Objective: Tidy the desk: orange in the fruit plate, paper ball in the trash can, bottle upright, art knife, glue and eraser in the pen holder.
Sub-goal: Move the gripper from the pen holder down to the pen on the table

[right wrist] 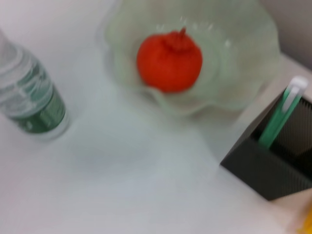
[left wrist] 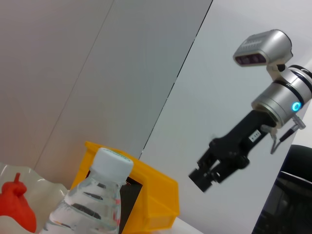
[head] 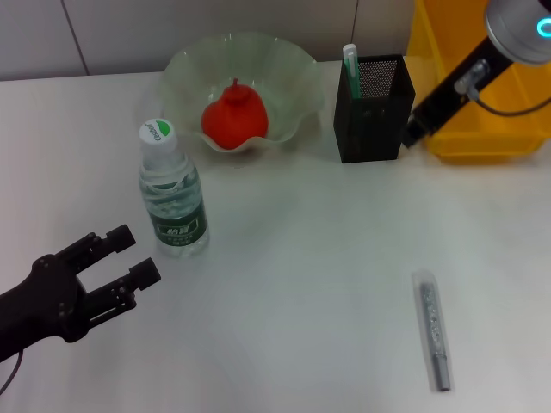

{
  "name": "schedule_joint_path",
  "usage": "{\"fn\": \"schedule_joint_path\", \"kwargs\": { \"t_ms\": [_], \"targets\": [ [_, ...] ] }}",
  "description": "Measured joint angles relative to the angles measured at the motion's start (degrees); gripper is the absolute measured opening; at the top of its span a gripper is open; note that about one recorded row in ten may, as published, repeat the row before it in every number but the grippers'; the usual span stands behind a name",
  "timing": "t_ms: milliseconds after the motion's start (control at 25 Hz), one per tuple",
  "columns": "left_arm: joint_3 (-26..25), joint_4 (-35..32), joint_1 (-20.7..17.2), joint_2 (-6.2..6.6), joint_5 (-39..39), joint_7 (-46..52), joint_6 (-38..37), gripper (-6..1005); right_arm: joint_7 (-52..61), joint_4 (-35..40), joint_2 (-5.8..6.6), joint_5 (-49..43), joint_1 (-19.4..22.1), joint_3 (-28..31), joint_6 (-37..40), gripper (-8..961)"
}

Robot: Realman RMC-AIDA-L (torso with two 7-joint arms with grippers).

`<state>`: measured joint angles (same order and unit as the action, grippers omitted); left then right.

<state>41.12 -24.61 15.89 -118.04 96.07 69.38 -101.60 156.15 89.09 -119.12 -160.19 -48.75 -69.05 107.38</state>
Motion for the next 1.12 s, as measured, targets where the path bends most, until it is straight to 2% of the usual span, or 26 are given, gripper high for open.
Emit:
{"fn": "schedule_joint_path", "kwargs": {
  "t_ms": [480,1120],
  "targets": [
    [0.1,0.0,-0.2,-0.18,-0.1,-0.2,0.3,787,2.7,-6.7,-0.06,4.6,1.1,1.3,4.7,315],
    [0.1,0.3,0.2,-0.13,0.6,-0.4,0.6,787,5.5,-12.4,-0.26,1.7,3.8,0.6,6.4,315]
  ]
}}
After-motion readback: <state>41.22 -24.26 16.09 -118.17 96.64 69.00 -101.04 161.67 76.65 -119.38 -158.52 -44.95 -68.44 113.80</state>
